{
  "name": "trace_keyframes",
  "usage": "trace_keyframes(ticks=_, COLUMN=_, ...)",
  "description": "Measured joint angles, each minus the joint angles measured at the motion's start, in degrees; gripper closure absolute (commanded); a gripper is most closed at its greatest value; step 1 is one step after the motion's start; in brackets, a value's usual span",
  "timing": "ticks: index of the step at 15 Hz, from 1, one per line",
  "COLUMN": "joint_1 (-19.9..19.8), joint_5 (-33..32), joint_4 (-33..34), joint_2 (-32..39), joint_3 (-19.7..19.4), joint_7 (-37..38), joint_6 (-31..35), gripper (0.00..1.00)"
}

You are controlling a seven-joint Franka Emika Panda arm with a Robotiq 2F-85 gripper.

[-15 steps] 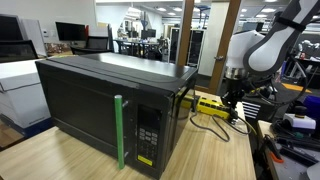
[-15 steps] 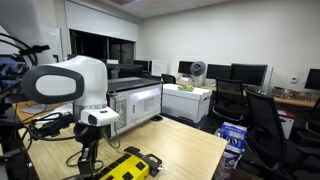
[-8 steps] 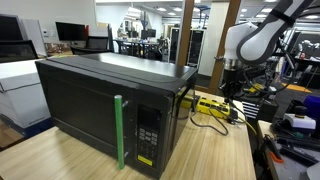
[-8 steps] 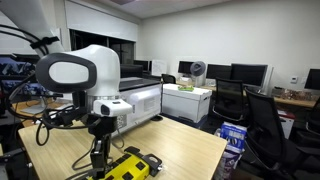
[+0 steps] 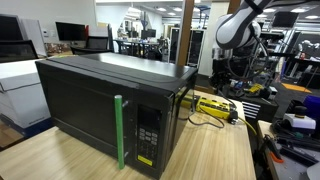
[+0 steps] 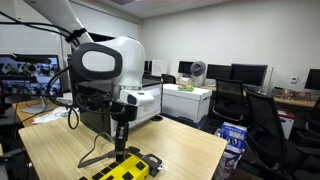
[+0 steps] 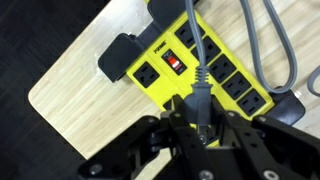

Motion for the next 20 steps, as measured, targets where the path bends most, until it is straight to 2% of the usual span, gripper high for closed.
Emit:
trace_keyframes(ticks=5, joint_1=-3.11, joint_5=7.14, joint_4=17.52, joint_2=11.44, joint_3=2.30, joint_7=-12.60, joint_6=-14.57, gripper=0.92)
trace_keyframes(ticks=8, joint_1=-6.68, joint_5=8.58, joint_4=29.17, joint_2=19.59, joint_3=4.39, joint_7=-20.20, joint_6=-25.90, gripper=0.92)
trace_keyframes(ticks=12, joint_1=-10.80, joint_5=8.93, joint_4=43.03, joint_2=27.63, joint_3=6.20, joint_7=-25.27, joint_6=-41.63, gripper=0.92)
trace_keyframes(ticks=15, joint_1=-12.63, joint_5=8.91, joint_4=48.72, joint_2=30.91, joint_3=6.87, joint_7=-28.19, joint_6=-50.37, gripper=0.92)
trace_keyframes(ticks=20, joint_1=-14.44, joint_5=5.12, joint_4=52.91, joint_2=35.74, joint_3=7.21, joint_7=-33.28, joint_6=-65.70, gripper=0.92)
